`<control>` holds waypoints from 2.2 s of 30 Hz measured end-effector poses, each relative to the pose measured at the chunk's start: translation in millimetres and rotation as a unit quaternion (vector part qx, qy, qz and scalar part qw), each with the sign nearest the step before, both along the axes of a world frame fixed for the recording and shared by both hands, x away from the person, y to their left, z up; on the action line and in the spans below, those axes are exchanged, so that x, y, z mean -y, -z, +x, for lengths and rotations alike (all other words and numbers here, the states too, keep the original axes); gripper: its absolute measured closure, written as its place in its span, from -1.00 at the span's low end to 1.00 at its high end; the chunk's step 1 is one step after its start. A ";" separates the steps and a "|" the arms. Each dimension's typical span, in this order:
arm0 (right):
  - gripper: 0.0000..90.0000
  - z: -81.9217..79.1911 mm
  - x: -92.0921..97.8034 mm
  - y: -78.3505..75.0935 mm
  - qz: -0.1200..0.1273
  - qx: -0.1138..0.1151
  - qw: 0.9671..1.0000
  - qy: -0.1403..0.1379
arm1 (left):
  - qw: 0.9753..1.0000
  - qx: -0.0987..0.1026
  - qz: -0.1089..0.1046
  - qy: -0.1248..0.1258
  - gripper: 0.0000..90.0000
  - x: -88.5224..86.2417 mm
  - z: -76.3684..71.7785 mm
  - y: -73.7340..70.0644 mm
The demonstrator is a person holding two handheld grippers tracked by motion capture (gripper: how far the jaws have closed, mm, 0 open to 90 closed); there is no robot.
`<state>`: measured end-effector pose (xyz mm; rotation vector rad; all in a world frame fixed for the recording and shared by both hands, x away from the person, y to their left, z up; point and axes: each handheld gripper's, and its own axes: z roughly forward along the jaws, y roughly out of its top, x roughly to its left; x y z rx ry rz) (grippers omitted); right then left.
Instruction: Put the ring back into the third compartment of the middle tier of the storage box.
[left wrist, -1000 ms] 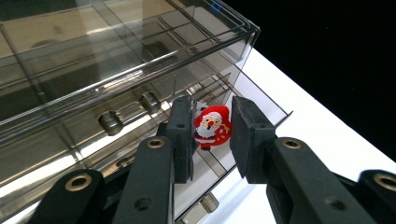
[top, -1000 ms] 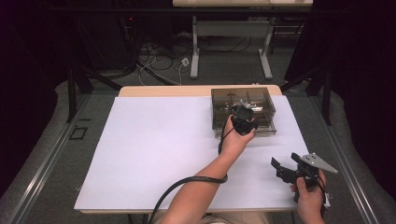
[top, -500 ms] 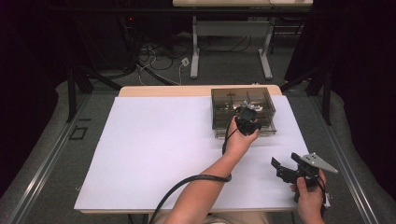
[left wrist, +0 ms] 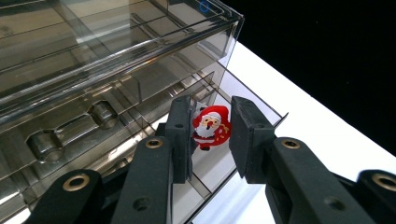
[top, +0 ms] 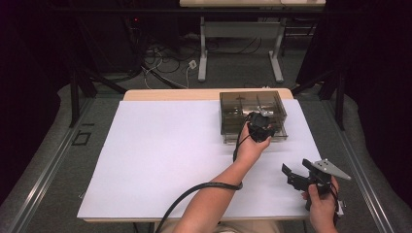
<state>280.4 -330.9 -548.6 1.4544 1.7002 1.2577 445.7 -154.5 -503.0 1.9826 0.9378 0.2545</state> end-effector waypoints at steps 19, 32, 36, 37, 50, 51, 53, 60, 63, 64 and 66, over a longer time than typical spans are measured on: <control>-0.69 2.2 -1.4 2.2 0.008 0.021 1.000 0.003 | 1.000 0.001 -0.008 0.000 0.17 1.1 0.9 1.2; -0.69 -0.6 1.6 0.0 -0.003 0.001 1.000 -0.003 | 1.000 -0.003 -0.019 -0.008 0.00 -9.0 -3.0 -4.6; -0.69 -0.6 1.7 0.0 -0.004 0.000 1.000 -0.002 | 1.000 -0.004 -0.022 -0.009 -0.07 -13.0 -6.6 -5.0; -0.69 -0.2 1.5 0.2 -0.003 0.002 1.000 -0.003 | 1.000 -0.007 -0.024 -0.007 -0.08 -14.4 -7.4 -5.7; -0.69 0.4 -0.4 1.4 -0.002 0.002 1.000 -0.003 | 1.000 0.023 -0.018 -0.013 -0.23 -38.8 -20.7 -13.1; -0.69 0.4 -0.7 1.4 -0.001 0.001 1.000 -0.004 | 1.000 0.021 -0.017 -0.014 -0.25 -40.7 -21.9 -13.6; -0.69 1.0 -1.0 2.0 -0.001 0.002 1.000 -0.004 | 1.000 0.022 -0.016 -0.015 -0.28 -46.0 -23.1 -14.8; -0.69 0.2 -1.3 1.8 -0.003 -0.004 1.000 -0.005 | 0.999 0.036 -0.011 -0.026 -0.35 -69.6 -27.0 -21.3; -0.69 0.4 -2.4 2.0 -0.003 -0.005 1.000 -0.002 | 0.999 0.038 0.000 -0.030 -0.38 -78.7 -29.1 -23.2; -0.69 0.4 -2.5 2.2 -0.001 -0.004 1.000 -0.004 | 0.999 0.036 0.000 -0.031 -0.38 -81.8 -30.0 -23.7; -0.69 0.4 -2.5 2.3 -0.002 -0.005 1.000 -0.004 | 0.999 0.024 -0.014 -0.032 -0.41 -87.0 -31.9 -23.7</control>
